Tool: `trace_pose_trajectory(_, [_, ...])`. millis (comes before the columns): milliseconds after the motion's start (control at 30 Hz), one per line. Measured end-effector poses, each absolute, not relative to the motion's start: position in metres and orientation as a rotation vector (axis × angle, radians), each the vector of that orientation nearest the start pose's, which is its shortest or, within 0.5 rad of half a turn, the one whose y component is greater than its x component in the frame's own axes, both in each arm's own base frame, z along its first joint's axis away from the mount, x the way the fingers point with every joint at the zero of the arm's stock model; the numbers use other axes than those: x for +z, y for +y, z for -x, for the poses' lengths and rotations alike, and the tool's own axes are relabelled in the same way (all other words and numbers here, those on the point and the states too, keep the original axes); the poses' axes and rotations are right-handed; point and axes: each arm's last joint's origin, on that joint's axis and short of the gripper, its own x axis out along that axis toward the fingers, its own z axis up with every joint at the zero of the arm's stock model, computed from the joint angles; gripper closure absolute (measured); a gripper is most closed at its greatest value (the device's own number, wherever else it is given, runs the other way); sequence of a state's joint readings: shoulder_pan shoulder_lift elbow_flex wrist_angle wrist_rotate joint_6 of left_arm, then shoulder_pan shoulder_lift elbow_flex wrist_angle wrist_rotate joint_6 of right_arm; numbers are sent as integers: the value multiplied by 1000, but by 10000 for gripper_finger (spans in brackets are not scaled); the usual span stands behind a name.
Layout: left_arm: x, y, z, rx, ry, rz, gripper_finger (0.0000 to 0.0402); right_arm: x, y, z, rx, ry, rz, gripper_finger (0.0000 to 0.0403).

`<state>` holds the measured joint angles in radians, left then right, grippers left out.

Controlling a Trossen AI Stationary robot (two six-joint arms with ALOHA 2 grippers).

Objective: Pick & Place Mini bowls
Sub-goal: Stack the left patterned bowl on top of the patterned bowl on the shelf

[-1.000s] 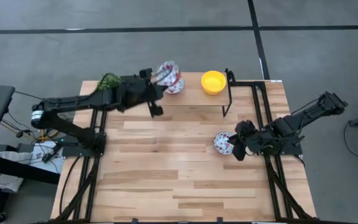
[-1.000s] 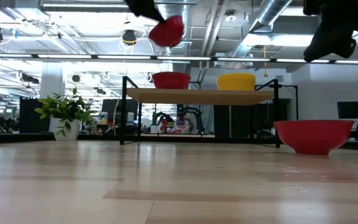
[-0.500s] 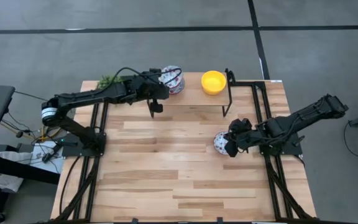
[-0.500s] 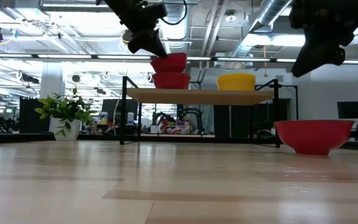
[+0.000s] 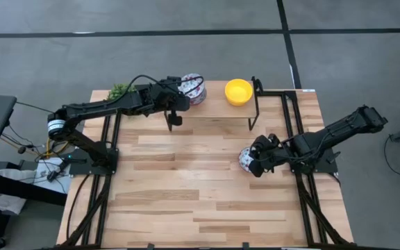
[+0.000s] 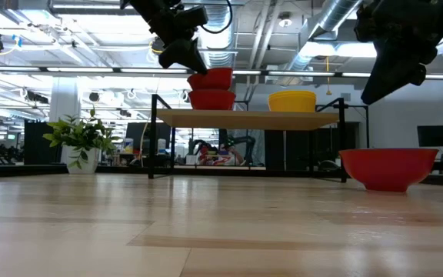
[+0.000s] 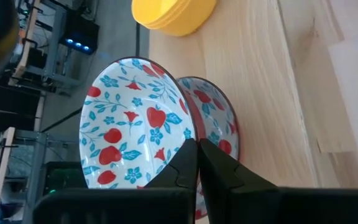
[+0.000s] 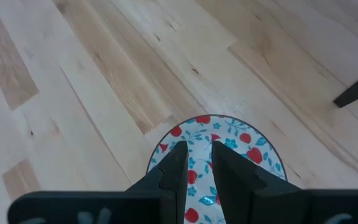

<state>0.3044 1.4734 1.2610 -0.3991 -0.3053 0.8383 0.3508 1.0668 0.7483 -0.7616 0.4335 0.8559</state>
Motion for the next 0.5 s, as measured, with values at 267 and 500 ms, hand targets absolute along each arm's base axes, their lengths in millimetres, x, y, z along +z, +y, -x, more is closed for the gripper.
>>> trace_pose_trajectory(267, [315,105,-305,266,864,-783,394,232,53,-181,-481,875,-372,339])
trace_pose_trajectory(500, [315,105,-305,253,856,-777,392,232,53,-181,-477,879,-375,339])
